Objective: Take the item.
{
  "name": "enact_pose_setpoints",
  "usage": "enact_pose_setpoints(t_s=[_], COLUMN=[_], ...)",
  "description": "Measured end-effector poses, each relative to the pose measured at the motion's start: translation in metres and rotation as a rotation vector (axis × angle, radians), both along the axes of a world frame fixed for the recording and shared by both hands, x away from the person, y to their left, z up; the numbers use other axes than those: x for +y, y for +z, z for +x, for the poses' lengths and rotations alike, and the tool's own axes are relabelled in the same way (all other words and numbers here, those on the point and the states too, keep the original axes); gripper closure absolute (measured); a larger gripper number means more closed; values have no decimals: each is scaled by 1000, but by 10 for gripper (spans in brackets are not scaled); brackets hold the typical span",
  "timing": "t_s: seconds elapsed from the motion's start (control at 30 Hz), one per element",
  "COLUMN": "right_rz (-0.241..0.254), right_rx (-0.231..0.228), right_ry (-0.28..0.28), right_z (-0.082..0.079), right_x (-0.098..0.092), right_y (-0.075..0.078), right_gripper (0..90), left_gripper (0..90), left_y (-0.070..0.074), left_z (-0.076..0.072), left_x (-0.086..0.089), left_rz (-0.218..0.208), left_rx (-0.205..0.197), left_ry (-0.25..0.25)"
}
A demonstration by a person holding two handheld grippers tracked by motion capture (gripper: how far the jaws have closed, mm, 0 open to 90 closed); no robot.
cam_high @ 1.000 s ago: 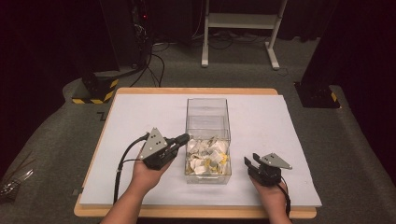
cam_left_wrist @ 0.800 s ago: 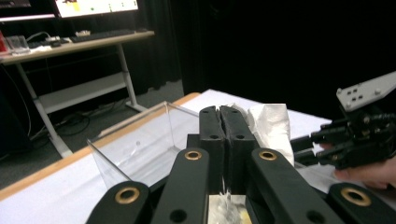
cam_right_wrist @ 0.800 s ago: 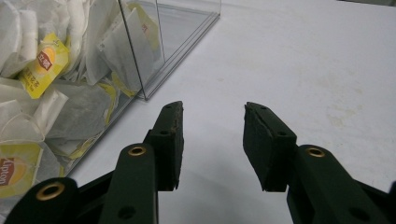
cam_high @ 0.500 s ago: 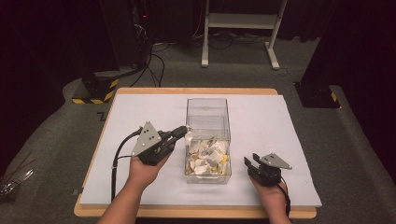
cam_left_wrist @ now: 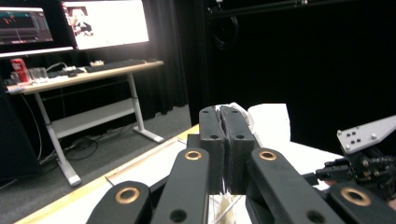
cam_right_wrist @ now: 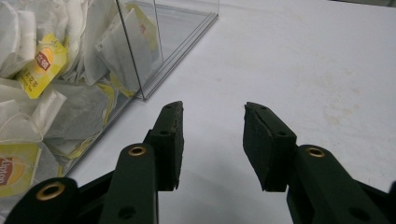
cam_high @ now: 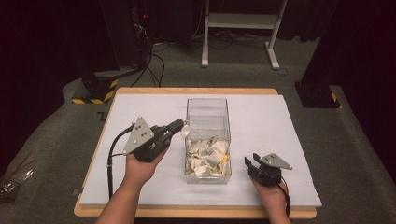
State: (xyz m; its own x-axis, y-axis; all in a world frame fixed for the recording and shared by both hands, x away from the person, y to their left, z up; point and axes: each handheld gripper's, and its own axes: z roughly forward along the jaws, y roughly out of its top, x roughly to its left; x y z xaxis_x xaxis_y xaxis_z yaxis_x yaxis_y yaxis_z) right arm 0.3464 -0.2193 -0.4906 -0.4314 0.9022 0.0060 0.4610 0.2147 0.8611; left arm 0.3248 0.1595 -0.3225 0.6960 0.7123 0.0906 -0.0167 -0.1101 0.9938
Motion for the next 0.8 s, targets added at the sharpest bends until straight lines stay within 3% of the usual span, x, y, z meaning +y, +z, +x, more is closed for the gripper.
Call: enact_pose_setpoints(t_s=[0.3,0.8], right_rz=[-3,-4], right_rx=[-1,-1], right_ry=[3,5], right_z=[0,0], right_x=[1,1], right_y=[0,0], right_gripper=[582,586], left_gripper=[883,883], left_y=[14,14], left_z=[-6,-5], left_x=[12,23], left_rz=[-32,-30], left_rx=[-39,-39], left_ry=[22,56])
